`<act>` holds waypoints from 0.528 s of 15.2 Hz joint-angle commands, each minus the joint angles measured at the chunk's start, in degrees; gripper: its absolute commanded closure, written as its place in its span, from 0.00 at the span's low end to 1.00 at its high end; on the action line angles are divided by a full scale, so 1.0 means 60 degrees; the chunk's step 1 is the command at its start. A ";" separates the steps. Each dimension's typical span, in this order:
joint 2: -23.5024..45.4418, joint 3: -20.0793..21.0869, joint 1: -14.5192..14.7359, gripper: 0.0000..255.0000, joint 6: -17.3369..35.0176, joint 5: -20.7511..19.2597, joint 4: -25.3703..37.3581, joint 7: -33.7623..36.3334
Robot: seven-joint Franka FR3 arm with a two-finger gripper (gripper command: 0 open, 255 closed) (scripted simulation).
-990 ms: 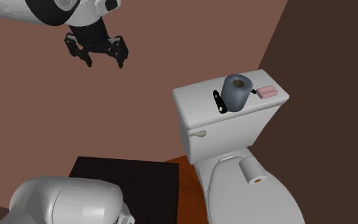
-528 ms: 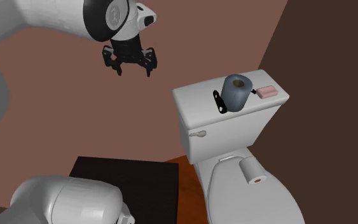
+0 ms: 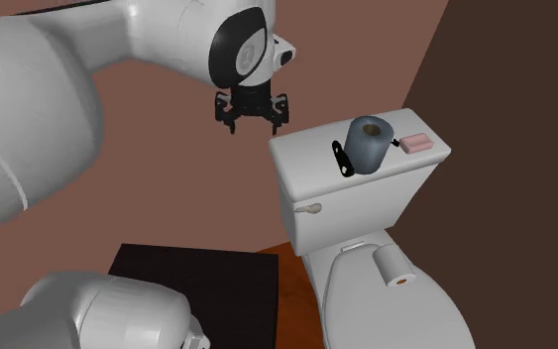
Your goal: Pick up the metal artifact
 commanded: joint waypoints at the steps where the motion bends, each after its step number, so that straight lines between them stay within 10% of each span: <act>1: 0.0539 -0.0394 -0.0060 0.00 0.0318 -0.0082 0.0145 -0.0427; 8: 0.2451 -0.1642 -0.0189 0.00 0.1136 0.0017 0.0954 -0.1888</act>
